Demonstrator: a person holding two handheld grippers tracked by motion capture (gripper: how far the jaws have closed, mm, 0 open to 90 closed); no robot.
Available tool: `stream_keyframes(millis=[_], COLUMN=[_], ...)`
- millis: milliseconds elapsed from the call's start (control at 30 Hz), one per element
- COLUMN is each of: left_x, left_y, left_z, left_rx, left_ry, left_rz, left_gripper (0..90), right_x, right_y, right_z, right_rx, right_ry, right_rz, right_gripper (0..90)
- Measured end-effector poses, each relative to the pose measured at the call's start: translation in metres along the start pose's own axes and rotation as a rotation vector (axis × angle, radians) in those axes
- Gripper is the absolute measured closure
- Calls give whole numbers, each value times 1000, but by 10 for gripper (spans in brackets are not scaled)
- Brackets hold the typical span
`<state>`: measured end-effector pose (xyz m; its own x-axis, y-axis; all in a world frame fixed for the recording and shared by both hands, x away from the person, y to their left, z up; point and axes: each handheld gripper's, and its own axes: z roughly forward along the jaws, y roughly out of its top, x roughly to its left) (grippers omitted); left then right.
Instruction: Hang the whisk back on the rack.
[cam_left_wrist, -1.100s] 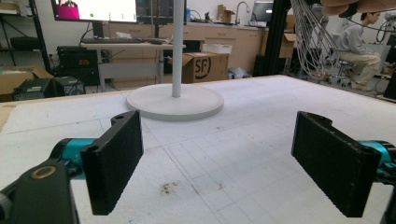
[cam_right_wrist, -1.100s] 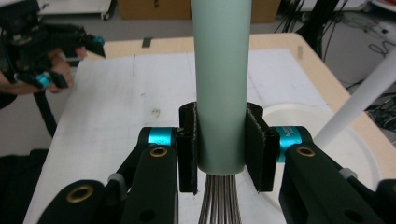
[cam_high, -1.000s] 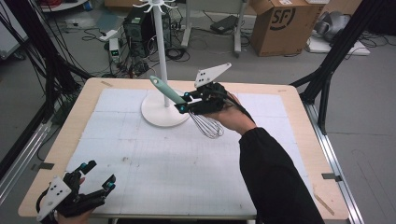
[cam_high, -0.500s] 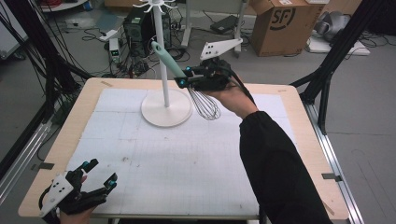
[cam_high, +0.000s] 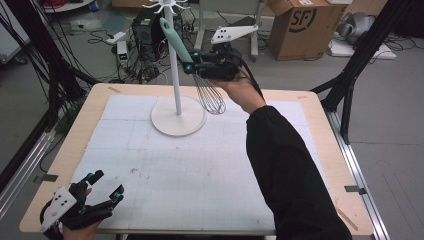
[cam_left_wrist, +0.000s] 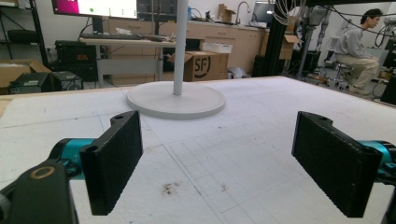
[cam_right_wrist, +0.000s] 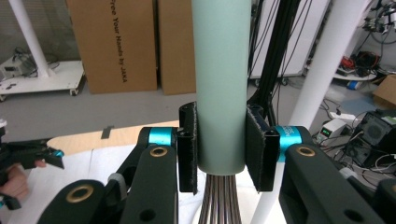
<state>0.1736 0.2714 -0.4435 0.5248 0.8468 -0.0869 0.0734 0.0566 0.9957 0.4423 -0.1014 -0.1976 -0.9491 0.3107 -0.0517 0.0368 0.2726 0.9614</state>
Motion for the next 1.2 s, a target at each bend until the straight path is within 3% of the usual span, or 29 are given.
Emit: stream_keyframes(millis=[133,233,267,467,633,1200], left_x=[0,-1,-1,-1,-1,0], left_y=[0,1,1,1,1,2], left_z=[0,0,0,0,-1,-7], left_rx=[-2,-3,-3,-1,-3,-13], left_ry=[-6,-19,-22,-19,-18,-5], left_rz=[-3,-2,-1,2,1,4], left_gripper=[168,168,167,167,167,168], right_x=[-10,-15,-19,-26,-32,-44], right_y=[-2,-3,-3,0,-4,-12], right_z=[-3,-3,-3,2,2,16], right_rx=[-15,-21,-26,-23,-15,-40], right_ry=[-34,-39,-24,-46,-73,-88], right_rz=[25,29,53,33,49,67], right_gripper=[692,692,692,692,691,691])
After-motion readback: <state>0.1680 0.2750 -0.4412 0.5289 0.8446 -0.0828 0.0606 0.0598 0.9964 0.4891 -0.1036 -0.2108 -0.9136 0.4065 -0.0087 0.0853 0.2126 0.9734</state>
